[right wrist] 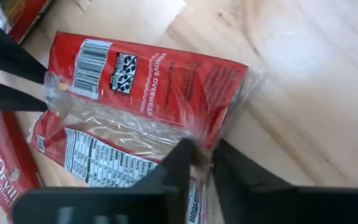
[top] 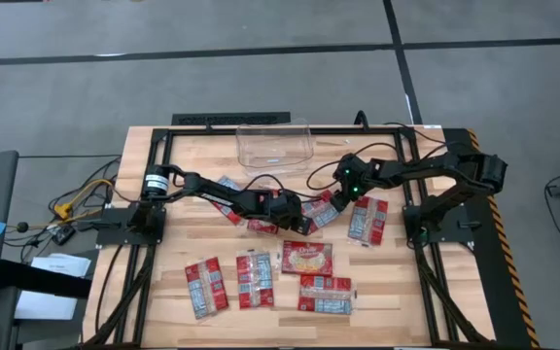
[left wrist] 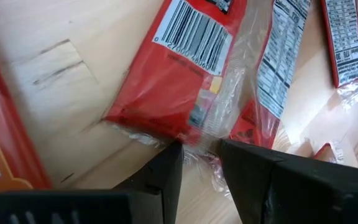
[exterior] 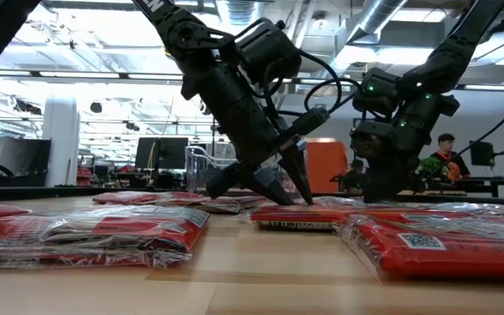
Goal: Sort popcorn bags into baskets
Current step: Put the red popcorn pack into the transparent bin
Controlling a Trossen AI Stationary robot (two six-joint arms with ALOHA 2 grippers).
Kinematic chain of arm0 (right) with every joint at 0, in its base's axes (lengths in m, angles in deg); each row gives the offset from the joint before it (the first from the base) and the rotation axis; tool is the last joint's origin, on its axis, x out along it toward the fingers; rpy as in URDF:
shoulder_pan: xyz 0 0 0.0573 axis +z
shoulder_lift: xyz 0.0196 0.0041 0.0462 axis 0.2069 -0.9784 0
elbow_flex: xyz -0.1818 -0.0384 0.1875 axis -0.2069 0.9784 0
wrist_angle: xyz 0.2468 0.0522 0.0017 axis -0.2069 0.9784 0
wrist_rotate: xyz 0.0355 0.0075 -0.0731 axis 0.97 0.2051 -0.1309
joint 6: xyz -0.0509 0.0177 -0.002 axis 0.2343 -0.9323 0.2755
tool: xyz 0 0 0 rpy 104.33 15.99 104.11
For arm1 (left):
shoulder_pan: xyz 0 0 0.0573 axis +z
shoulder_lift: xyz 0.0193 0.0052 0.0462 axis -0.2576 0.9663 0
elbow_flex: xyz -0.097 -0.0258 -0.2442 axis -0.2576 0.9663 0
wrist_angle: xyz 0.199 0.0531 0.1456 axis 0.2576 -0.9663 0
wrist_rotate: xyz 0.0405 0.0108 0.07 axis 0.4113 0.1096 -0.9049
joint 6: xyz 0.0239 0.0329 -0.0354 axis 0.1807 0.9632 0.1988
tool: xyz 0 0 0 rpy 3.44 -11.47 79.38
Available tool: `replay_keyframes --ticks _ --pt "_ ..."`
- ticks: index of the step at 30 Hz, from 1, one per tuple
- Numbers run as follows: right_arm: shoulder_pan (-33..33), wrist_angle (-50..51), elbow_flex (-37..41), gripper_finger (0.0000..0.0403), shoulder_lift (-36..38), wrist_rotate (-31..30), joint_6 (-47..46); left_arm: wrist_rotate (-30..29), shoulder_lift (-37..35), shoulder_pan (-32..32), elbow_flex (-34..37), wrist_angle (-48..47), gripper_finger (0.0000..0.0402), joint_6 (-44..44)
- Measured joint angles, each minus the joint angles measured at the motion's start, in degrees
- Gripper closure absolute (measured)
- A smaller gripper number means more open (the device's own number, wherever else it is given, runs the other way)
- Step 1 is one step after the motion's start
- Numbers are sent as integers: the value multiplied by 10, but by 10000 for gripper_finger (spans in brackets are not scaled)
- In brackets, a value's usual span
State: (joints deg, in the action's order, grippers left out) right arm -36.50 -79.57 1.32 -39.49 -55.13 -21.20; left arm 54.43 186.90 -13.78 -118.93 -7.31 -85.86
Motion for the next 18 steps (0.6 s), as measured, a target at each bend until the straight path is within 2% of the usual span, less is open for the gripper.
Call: replay_keyframes --ticks 5,11,18 --pt "0 1 0 392 0 11 0 9 -2 0 0 8 294 -3" --pt "4 22 -11 393 0 18 -9 50 -12 0 1 31 301 6" --pt "17 63 -50 397 13 8 -7 109 -37 0 2 32 328 0"
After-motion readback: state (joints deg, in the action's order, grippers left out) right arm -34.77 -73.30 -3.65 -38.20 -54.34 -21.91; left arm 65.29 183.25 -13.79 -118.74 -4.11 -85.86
